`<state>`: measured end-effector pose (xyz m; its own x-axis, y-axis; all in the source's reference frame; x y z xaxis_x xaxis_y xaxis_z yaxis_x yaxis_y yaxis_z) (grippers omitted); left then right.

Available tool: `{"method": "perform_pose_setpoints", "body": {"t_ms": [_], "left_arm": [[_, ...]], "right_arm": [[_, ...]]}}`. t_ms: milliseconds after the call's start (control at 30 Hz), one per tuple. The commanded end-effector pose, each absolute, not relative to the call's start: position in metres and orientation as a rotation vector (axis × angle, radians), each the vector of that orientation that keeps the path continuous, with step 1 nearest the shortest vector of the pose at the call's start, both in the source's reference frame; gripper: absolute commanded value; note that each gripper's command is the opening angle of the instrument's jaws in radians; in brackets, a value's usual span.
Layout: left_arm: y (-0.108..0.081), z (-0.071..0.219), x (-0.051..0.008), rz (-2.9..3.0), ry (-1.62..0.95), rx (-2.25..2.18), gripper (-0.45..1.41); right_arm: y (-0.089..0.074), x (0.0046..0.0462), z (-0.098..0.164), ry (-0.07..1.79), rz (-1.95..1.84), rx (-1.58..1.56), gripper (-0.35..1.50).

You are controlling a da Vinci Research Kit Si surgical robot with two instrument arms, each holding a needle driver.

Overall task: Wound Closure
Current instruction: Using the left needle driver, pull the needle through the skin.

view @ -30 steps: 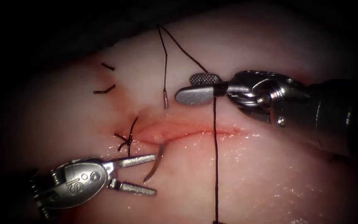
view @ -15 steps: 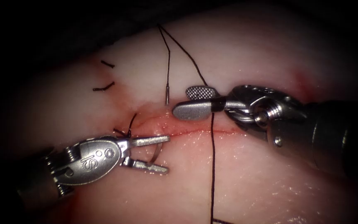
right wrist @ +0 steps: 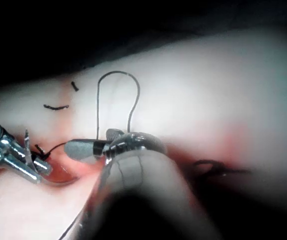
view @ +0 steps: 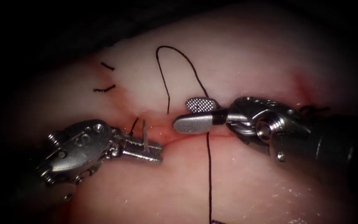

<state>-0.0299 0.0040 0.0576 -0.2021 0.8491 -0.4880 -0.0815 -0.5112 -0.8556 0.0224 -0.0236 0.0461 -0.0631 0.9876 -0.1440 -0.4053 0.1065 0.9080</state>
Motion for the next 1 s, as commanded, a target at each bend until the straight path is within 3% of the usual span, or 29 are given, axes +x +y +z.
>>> {"method": "perform_pose_setpoints", "body": {"t_ms": [33,300,433,600,1000], "left_arm": [[0.005,0.058,-0.0304,1.765,-0.952,-1.377,-0.45],[0.007,0.055,-0.0295,1.594,-1.098,-1.231,-0.45],[0.008,0.053,-0.0286,1.783,-1.017,-1.440,-0.45],[0.009,0.050,-0.0279,1.928,-0.697,-1.686,-0.45],[0.011,0.044,-0.0280,1.992,-0.423,-1.913,-0.45]], "right_arm": [[-0.023,0.0235,0.046,1.027,1.344,0.764,1.14],[-0.023,0.0228,0.046,1.023,1.343,0.759,1.14],[-0.023,0.0219,0.046,1.024,1.325,0.738,1.13],[-0.024,0.0216,0.045,1.027,1.324,0.734,1.11],[-0.024,0.0218,0.045,1.018,1.314,0.725,1.11]]}}
